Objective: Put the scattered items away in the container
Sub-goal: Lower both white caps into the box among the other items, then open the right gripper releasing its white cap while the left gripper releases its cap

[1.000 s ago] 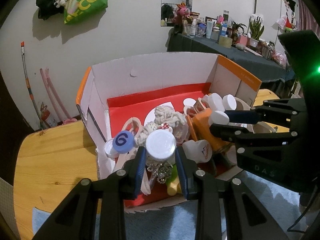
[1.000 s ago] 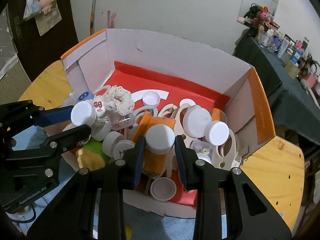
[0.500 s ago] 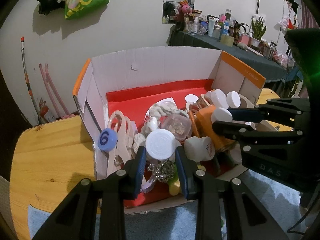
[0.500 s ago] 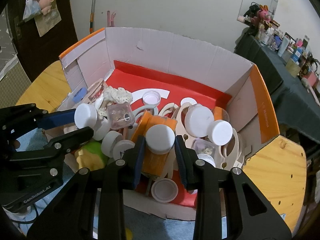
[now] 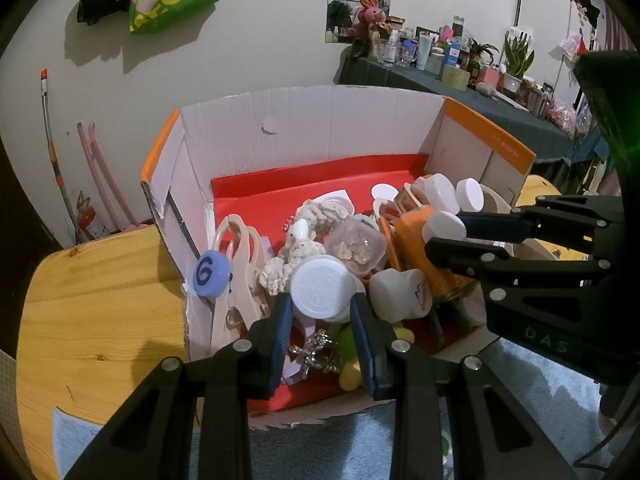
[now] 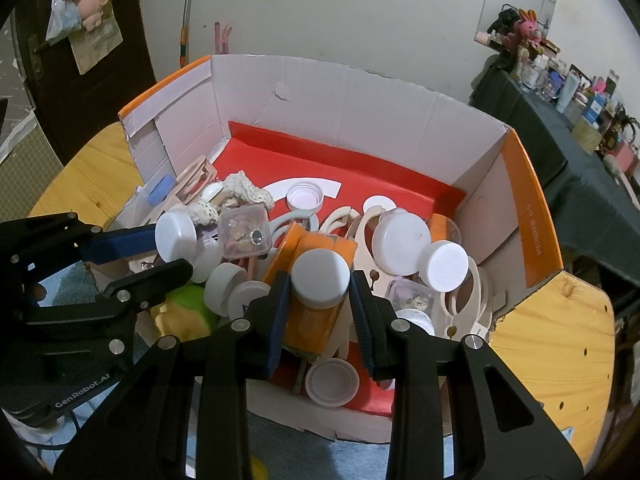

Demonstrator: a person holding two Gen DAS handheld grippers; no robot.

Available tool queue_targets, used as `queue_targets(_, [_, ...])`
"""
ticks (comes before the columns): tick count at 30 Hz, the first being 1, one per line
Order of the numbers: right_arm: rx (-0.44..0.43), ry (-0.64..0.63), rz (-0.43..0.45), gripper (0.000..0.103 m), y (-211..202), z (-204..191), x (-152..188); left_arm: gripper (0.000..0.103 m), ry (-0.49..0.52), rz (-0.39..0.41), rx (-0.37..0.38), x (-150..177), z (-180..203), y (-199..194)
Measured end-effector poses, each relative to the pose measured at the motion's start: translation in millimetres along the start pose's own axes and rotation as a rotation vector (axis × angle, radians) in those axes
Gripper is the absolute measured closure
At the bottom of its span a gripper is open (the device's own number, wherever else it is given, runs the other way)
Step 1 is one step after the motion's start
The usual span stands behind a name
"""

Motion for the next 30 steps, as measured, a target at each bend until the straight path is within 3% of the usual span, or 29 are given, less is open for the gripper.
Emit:
queue_targets(13, [-0.002,0.012,-0.008,0.072,1.3,0.1,0.1,0.07,0.006,-0.003,-0.006,-0.4,1.0,-0.4])
queue_targets(17, [0.008,0.015,-0.011,0.05,2.1,0.9,1.6,0.07,0.008,-0.002,-0.009,-0.6,0.6,-0.7])
queue_targets(30, [0.007,0.024,-0.007,0.05,4.4,3.2,4.1,0.068,0.005,-0.005,-0.012,0.1,0.5,-1.0])
Point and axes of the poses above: each gripper's, at about its wrist camera, not at the fingertips, and y roughly the way its jaws point, z to its right, x to its underside, the point moved 1 cm from there along y, roughly the way its jaws point, and after that the axes turned 12 degrees about -y, right-handed, at the moved point
